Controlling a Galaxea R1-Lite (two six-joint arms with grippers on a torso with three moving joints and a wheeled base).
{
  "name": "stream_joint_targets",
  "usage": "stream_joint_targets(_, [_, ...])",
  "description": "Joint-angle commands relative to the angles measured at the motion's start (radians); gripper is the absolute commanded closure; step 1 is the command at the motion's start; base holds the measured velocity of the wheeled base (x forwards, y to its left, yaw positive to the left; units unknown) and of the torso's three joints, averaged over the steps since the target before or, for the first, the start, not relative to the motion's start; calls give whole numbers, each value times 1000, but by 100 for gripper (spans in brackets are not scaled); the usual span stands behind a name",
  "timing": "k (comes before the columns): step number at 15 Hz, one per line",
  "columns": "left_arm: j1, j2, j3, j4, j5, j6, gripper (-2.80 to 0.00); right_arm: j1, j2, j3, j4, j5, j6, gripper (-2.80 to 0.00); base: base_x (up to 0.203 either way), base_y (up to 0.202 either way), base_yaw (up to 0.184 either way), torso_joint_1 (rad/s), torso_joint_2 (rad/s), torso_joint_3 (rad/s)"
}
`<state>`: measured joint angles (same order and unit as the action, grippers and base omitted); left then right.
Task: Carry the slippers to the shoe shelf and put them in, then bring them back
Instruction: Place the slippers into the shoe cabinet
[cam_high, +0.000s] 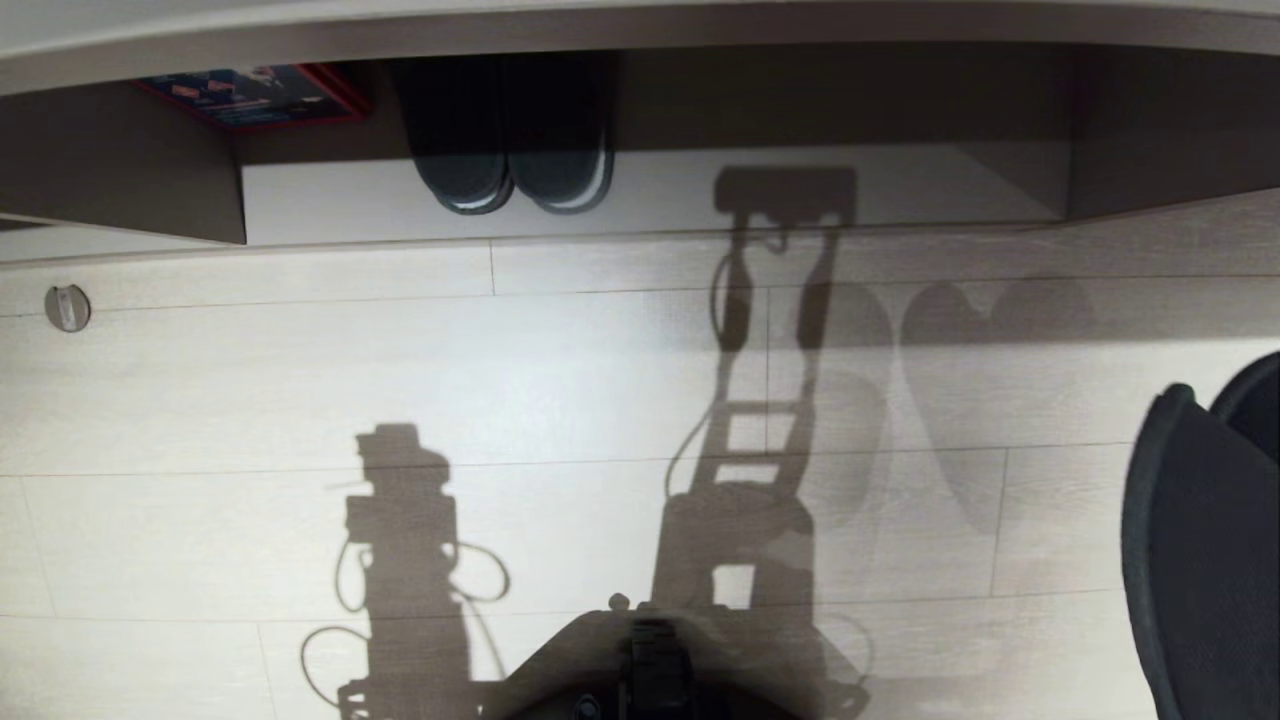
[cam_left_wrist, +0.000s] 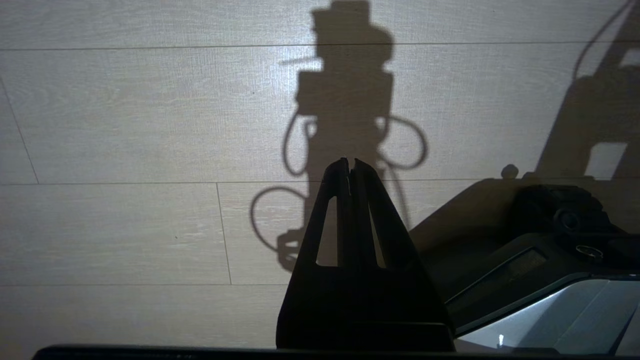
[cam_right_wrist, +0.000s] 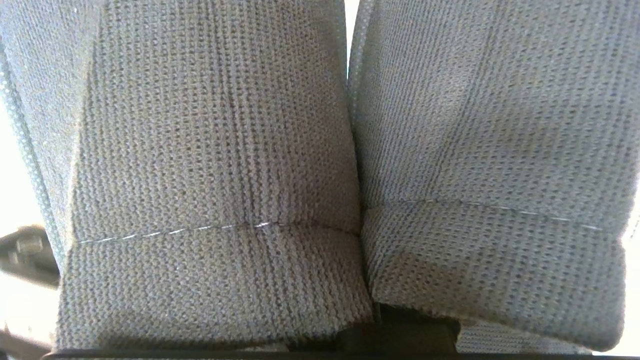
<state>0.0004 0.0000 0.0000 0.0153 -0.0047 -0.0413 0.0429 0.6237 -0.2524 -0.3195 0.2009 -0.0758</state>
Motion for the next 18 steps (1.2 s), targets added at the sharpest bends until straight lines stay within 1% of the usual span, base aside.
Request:
stream_joint_targets(1, [0,0,0,0,0,0,0,30,318,-47,-152,5,-6,0,0,0,0,0,0,0])
stream_joint_targets(2, [0,-2,0,0,0,-2,0,59,418,-86,-225,5,-18,0,0,0,0,0,0,0])
stream_joint_targets(4, [1,-1,0,0,0,-2,0,144,585,-221,-336,-15,-61,0,0,0,0,0,0,0])
stream_joint_targets(6, [1,0,0,0,0,-2,0,213,694,-347,-397,-79,-96,0,0,0,0,0,0,0])
stream_joint_targets(7, [1,-2,0,0,0,-2,0,227,733,-397,-425,-113,-108,0,0,0,0,0,0,0])
stream_joint_targets(9, [0,0,0,2,0,-2,0,235,800,-466,-510,-164,-115,0,0,0,0,0,0,0])
stream_joint_targets(11, [0,-1,0,0,0,-2,0,236,850,-512,-578,-191,-116,0,0,0,0,0,0,0])
stream_joint_targets(18, [0,-1,0,0,0,-2,0,235,969,-762,-597,-195,-116,0,0,0,0,0,0,0])
